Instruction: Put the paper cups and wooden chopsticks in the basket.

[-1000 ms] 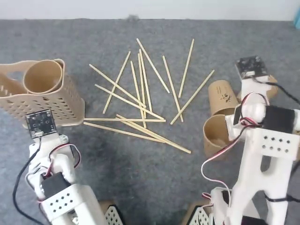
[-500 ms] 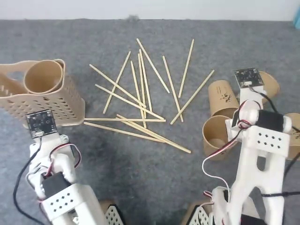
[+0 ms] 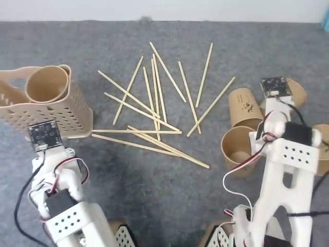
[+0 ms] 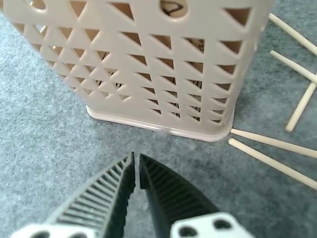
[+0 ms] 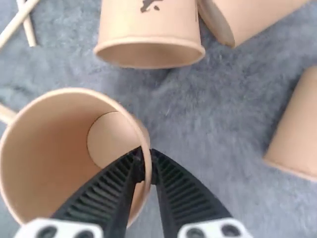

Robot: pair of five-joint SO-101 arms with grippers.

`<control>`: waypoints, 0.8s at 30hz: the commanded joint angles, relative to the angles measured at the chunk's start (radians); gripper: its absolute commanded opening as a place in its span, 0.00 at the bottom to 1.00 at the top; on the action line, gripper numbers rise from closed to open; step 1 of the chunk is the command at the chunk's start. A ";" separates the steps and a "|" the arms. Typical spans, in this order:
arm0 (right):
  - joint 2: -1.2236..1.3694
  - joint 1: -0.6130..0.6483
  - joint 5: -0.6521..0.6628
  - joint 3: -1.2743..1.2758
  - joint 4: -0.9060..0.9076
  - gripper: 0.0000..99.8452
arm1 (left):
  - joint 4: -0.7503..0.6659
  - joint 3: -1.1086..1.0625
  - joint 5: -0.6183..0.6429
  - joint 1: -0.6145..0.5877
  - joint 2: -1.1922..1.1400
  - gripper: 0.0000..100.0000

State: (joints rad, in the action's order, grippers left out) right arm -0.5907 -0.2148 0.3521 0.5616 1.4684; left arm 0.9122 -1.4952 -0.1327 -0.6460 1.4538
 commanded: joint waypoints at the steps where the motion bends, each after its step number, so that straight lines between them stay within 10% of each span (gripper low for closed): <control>1: -0.007 -0.018 -0.015 -0.167 0.193 0.01 | 0.008 0.044 0.011 0.009 -0.017 0.02; 10: -0.162 -0.142 0.040 -0.144 0.311 0.01 | 0.181 0.226 -0.003 0.284 -0.089 0.02; 24: -0.367 -0.380 0.288 0.250 0.131 0.01 | 0.842 1.336 -0.199 0.773 -1.134 0.02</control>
State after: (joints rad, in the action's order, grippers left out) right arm -0.9559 -0.5539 0.5961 0.8101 1.6264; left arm 1.6978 -0.3399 -0.2969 0.0706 0.4994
